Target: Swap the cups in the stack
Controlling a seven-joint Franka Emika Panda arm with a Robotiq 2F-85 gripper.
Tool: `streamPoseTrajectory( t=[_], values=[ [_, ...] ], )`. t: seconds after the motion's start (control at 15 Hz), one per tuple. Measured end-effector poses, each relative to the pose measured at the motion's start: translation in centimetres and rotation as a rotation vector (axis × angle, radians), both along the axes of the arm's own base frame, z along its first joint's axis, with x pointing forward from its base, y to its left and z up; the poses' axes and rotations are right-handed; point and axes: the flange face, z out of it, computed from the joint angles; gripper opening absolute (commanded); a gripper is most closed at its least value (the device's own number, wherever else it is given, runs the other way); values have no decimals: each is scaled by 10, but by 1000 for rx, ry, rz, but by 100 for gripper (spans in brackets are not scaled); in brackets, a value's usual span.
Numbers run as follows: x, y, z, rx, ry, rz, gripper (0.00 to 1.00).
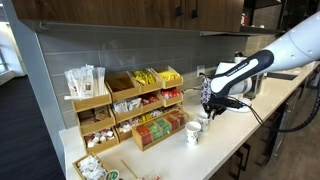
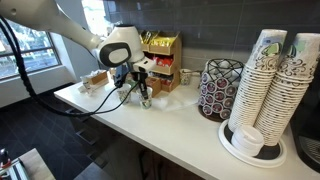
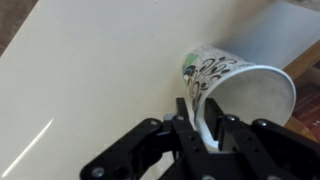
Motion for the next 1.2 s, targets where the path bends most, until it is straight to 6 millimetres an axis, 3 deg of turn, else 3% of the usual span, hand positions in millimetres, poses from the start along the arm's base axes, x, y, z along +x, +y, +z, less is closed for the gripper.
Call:
streamPoseTrajectory(
  t=[0.27,0.53,0.93,1.2],
  values=[
    [-1,0,7,-1,-13,0,3],
    [-4,1,29,-16,-46,9,3],
    [-25,10,94,-96,-79,84,4],
    [-41,36,136,-141,-125,253,3]
  ],
)
